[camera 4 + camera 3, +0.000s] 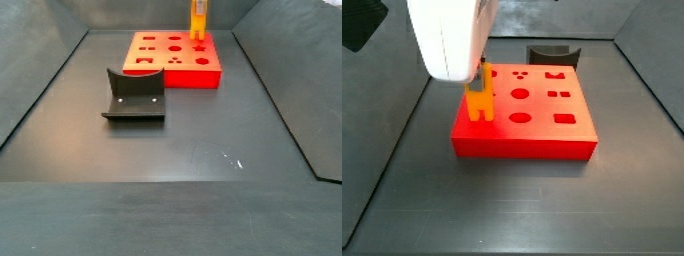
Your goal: Insert the square-circle object.
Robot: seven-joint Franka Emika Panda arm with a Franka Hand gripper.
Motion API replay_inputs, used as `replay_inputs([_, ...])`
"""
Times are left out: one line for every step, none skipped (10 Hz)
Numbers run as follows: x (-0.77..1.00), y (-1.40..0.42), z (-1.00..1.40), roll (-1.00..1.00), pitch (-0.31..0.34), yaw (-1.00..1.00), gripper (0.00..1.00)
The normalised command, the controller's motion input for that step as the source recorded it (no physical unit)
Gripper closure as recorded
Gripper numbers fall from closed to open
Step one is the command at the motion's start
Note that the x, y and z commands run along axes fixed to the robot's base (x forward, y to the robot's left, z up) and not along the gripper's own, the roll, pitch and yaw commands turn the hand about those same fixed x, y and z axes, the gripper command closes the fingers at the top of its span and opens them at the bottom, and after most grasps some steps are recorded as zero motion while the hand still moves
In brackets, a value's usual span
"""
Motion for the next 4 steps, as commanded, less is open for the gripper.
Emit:
replay_inputs([0.00, 0.00, -0.10, 0.00, 0.000, 0.00, 1.00])
replay_inputs([0.00, 0.00, 0.00, 0.01, 0.000, 0.00, 1.00])
replay_inputs([0.00, 0.00, 0.00, 0.05, 0.000, 0.00, 1.00])
replay_inputs([0.00, 0.00, 0.00, 0.00, 0.000, 0.00, 1.00])
